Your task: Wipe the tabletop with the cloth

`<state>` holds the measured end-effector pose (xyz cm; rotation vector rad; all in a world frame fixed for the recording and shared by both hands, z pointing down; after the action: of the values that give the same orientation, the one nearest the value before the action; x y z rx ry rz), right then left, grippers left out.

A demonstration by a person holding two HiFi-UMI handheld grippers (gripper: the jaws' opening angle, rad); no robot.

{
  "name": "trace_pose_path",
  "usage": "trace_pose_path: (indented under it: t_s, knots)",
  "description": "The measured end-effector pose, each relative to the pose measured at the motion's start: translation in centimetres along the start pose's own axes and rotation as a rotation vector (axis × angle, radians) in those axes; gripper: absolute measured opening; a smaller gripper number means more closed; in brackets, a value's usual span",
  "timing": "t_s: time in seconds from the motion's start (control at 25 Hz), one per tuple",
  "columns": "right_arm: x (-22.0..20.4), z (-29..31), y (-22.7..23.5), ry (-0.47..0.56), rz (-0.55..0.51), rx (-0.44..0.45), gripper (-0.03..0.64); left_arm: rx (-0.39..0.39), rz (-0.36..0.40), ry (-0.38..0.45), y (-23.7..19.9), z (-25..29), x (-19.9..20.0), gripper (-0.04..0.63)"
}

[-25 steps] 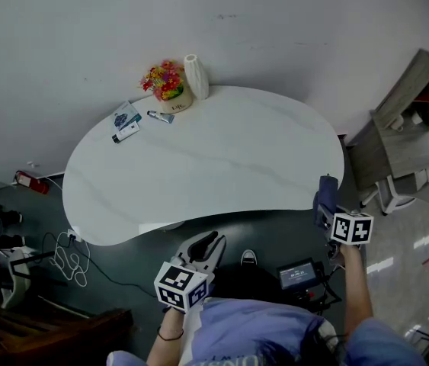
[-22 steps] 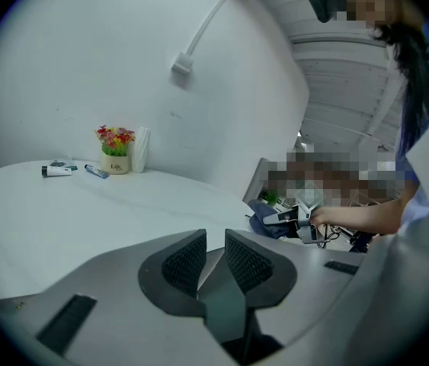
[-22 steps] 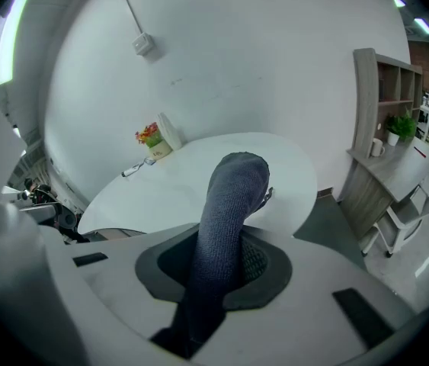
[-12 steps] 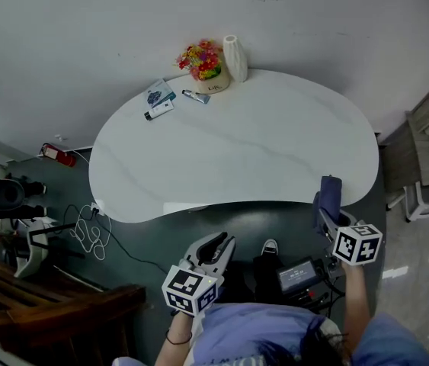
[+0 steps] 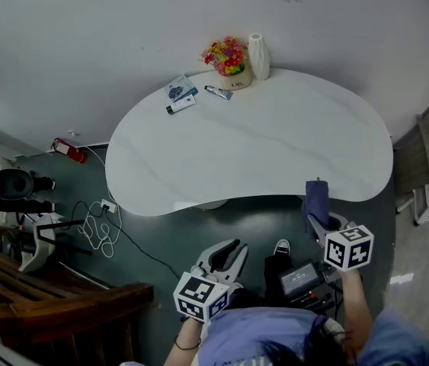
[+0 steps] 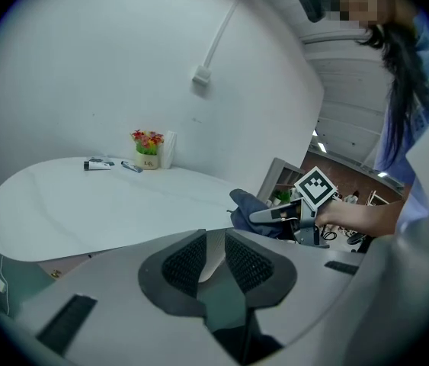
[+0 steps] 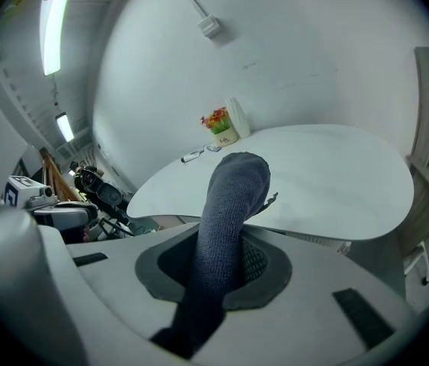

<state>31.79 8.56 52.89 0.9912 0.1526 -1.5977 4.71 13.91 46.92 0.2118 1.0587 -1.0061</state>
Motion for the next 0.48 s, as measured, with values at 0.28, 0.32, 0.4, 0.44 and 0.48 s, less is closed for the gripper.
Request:
trace_pose_path:
  t_s: [0.28, 0.32, 0.4, 0.44, 0.48]
  knots:
    - [-2.8, -2.3, -7.1, 0.073, -0.001, -0.025, 0.071, -0.043, 0.059, 0.031, -0.1, -6.9, -3.2, 0.071]
    - [-3.6, -2.8, -8.3, 0.085, 0.005, -0.029, 0.071, -0.038, 0.059, 0.035, -0.3, -8.3, -3.9, 0.071]
    - [-5.3, -3.8, -10.7, 0.106, 0.019, -0.039, 0.071, -0.027, 0.056, 0.045, -0.9, -11.1, -5.3, 0.071]
    - [-6.2, -4.3, -11.9, 0.115, 0.025, -0.044, 0.071, -0.021, 0.055, 0.052, -1.3, -12.5, -6.1, 0.071]
    - [-7.2, -4.7, -13.1, 0.122, 0.031, -0.049, 0.071, -0.015, 0.053, 0.058, -1.6, -13.9, -6.9, 0.071]
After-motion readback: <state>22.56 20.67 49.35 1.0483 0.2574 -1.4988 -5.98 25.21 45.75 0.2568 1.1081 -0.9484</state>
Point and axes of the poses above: the fingertips, and each gripper's own axes: z forward along the fingers, y to its right, x out of its top, the point moved 8 cm from there along -z, backward along the fingers, and after that the axes turned 1 degree about -z, right-handed, at the moved point
